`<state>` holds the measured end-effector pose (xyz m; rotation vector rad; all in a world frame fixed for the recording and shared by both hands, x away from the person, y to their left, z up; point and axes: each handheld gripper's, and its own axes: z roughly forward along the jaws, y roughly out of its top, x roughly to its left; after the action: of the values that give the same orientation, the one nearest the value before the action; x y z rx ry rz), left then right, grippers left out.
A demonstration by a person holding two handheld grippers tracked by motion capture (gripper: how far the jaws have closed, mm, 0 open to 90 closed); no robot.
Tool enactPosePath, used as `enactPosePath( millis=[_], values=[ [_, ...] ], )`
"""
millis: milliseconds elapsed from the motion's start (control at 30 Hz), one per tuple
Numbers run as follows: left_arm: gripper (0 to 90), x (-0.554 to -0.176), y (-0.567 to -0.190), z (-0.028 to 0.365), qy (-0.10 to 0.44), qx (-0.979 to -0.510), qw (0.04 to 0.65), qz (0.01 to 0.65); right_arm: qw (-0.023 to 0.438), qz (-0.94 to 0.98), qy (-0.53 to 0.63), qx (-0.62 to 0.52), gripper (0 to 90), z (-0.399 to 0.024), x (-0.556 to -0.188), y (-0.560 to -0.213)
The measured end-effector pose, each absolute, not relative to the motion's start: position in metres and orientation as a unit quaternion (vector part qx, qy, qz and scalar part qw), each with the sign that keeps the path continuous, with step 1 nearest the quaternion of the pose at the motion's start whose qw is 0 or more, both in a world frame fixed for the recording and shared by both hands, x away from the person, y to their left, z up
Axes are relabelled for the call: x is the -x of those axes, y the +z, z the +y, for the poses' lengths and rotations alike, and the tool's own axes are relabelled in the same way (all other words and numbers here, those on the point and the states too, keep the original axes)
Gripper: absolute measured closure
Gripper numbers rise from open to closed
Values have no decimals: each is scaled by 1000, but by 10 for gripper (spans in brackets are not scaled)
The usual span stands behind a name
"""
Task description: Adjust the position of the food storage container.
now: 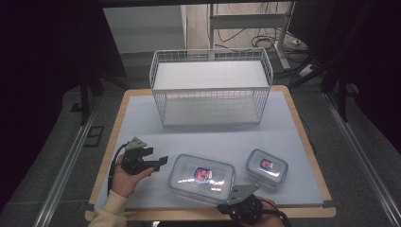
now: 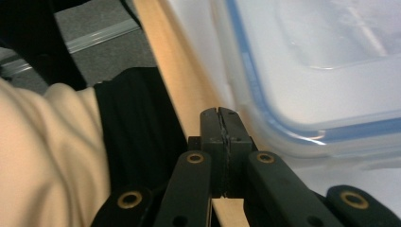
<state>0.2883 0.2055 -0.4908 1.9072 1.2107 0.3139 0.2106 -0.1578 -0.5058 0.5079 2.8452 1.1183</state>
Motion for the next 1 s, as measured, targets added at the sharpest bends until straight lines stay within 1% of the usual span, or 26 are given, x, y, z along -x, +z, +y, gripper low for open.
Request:
enactPosePath(
  millis=[100,233,300,333,367,400,567,700,800,933,1000],
  values=[
    [258,-289,-491,207,125,-758,418,485,19,917,363,-165,893,-158,-213,-506],
    [258,-289,-491,211,126,-757,417,488,43,917,356,-173,893,-155,-222,-505],
    [258,-289,-492,212,126,-754,417,492,56,911,356,-201,893,-158,-237,-506],
    [258,-289,-492,212,126,-754,417,492,56,911,356,-201,893,-158,-237,-506],
    [258,-290,-493,213,126,-753,417,493,66,907,356,-216,893,-158,-245,-507],
    [258,-290,-493,213,126,-753,417,493,66,907,356,-216,893,-158,-245,-507],
    [258,-290,-493,213,125,-754,414,495,95,893,352,-265,893,-154,-269,-509],
    [258,-290,-494,214,126,-753,414,496,93,886,355,-283,893,-152,-280,-511],
    [258,-290,-494,215,125,-753,412,497,110,880,352,-300,893,-145,-289,-511],
    [260,-289,-494,213,127,-752,414,497,110,879,353,-302,892,-143,-290,-512],
    [277,-288,-494,213,127,-752,416,496,110,878,355,-302,892,-145,-290,-511]
  ],
)
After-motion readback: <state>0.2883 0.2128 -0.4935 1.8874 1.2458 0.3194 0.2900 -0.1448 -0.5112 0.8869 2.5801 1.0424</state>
